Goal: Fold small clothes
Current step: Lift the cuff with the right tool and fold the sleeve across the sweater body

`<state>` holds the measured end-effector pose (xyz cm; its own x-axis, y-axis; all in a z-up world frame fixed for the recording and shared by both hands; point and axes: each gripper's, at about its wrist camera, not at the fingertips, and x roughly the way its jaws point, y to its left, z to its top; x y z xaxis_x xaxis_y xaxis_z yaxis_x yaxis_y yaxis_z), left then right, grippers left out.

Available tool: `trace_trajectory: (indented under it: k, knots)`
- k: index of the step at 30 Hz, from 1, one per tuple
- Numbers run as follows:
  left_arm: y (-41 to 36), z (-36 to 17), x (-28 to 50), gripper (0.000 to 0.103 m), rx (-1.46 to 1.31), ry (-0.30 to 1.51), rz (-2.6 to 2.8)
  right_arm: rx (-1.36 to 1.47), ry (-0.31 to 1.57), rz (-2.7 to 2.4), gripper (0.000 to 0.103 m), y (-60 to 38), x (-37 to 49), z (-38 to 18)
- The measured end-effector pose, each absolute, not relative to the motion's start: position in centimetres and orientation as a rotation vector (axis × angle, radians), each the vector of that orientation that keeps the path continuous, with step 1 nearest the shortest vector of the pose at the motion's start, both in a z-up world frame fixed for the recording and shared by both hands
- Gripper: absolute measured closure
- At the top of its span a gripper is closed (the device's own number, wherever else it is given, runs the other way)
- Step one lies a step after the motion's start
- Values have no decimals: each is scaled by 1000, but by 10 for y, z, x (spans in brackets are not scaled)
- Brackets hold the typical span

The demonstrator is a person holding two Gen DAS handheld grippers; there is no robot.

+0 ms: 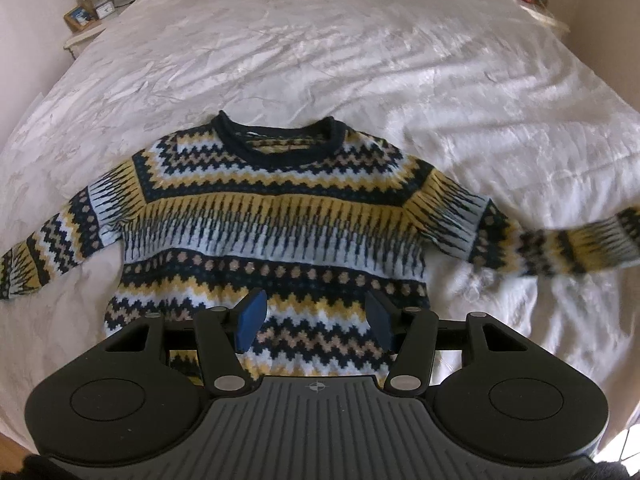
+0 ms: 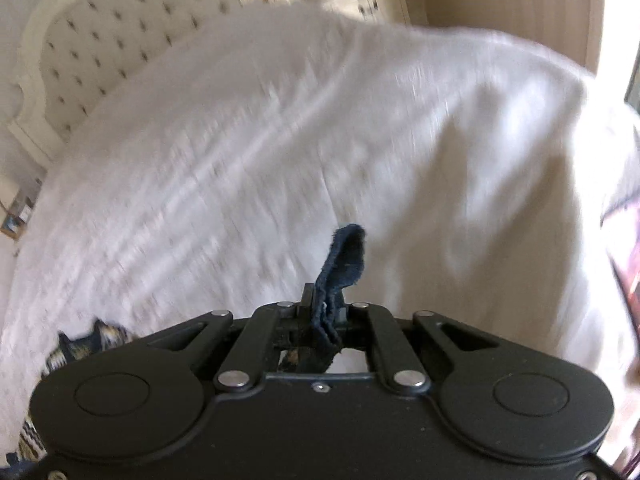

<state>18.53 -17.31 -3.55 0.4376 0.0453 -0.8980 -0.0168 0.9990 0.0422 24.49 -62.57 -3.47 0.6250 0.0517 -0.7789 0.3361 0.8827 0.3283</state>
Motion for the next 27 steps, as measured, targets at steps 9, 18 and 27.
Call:
trace_trajectory:
  k: [9,18,27]
  knots:
    - [-128,-39,176,49,-39,1104,27,358,874,-301,93,-624,259,0]
    - [-59,-40,166,49,-54,1087,67,315,919,-373,93,-562,274,-10]
    - [17,-43,169,49,-55,1082,118,288,773,-45,93,-383,311,41]
